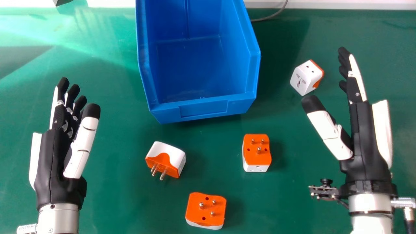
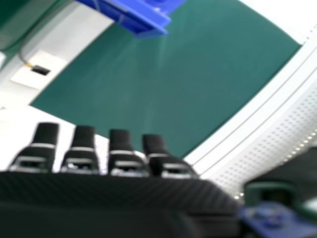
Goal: Pick all objects and put in blue box
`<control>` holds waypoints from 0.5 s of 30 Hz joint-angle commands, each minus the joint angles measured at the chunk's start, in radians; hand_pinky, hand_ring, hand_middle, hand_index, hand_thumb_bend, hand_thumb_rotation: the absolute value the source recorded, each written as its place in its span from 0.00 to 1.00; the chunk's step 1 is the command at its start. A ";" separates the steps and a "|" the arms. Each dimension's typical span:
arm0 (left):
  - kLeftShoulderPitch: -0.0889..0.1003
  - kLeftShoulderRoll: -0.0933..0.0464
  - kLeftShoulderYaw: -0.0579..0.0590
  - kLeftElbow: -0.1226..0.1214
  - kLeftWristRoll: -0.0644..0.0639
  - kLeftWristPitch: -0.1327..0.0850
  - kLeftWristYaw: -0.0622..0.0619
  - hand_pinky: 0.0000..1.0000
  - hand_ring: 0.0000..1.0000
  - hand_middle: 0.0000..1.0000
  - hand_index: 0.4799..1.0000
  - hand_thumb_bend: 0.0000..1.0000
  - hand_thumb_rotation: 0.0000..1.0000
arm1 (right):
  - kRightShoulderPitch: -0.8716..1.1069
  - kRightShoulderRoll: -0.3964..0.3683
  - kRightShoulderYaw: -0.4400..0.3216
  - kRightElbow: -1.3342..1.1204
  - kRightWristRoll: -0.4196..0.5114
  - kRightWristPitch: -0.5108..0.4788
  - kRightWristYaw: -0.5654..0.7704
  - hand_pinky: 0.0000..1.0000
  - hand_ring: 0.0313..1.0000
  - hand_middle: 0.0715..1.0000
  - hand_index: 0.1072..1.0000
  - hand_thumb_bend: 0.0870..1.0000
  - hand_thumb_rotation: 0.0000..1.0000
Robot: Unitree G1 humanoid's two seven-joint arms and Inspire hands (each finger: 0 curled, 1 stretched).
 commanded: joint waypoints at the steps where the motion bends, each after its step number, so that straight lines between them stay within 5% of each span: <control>1: 0.000 -0.003 0.001 -0.017 -0.009 -0.011 -0.001 0.94 0.95 0.97 0.96 0.66 0.66 | -0.015 -0.004 -0.005 -0.020 0.017 -0.006 -0.001 0.90 0.93 0.94 0.93 0.52 0.91; 6: 0.000 0.002 0.002 -0.016 -0.013 -0.014 -0.009 0.94 0.95 0.97 0.96 0.66 0.66 | -0.012 -0.002 -0.004 -0.026 0.016 0.001 0.002 0.90 0.94 0.94 0.93 0.54 0.91; 15: 0.007 0.006 0.003 -0.030 0.002 -0.004 -0.004 0.94 0.95 0.97 0.96 0.65 0.66 | -0.025 -0.001 -0.008 -0.035 0.004 0.028 0.000 0.90 0.93 0.94 0.93 0.53 0.89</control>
